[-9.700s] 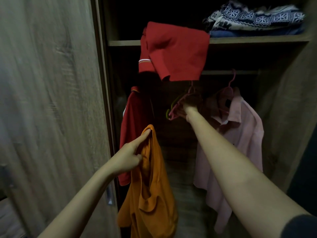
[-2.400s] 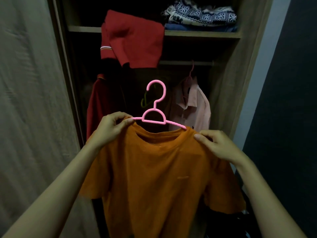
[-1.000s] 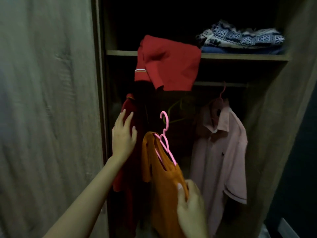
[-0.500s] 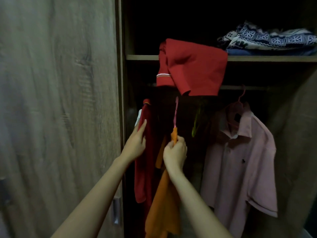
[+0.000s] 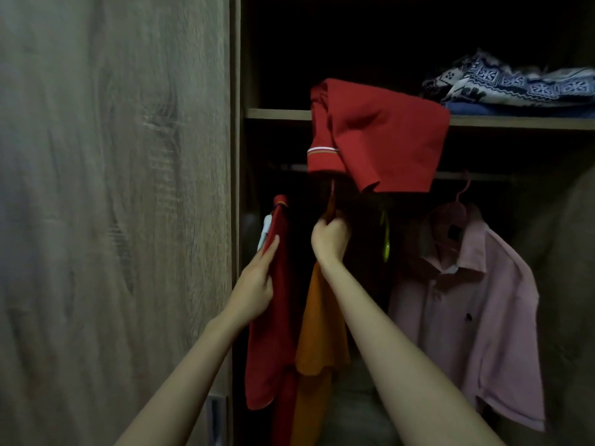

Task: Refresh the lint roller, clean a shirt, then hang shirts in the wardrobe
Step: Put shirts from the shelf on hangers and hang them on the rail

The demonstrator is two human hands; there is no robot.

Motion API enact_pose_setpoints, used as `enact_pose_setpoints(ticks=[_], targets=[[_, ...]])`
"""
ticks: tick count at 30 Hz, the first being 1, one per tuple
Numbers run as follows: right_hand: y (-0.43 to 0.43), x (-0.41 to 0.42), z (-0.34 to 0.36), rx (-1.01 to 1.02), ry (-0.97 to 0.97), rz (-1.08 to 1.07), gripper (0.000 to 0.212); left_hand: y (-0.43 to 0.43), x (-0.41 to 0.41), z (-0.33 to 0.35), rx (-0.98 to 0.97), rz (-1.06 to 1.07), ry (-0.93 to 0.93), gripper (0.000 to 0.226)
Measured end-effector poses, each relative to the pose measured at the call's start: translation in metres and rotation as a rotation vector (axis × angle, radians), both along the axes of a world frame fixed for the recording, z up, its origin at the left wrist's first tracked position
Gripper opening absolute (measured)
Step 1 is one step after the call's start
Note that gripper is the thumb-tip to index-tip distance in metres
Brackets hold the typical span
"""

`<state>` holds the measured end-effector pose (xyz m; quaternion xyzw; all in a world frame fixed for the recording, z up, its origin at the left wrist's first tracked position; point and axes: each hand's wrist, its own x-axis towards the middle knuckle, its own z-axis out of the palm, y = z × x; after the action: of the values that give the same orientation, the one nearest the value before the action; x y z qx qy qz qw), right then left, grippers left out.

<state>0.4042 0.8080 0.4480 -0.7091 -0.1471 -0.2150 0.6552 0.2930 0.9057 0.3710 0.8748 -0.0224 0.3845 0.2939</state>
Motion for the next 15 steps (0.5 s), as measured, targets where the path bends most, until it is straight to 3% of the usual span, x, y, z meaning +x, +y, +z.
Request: enact_pose_setpoints(ticks=[10, 15], targets=[[0.000, 0.021, -0.013, -0.050, 0.095, -0.006, 0.035, -0.008, -0.005, 0.004, -0.034, -0.063, -0.012, 0.081], [-0.001, 0.023, -0.016, -0.049, 0.053, -0.015, 0.035, -0.014, -0.009, 0.000, -0.094, -0.033, -0.024, 0.074]])
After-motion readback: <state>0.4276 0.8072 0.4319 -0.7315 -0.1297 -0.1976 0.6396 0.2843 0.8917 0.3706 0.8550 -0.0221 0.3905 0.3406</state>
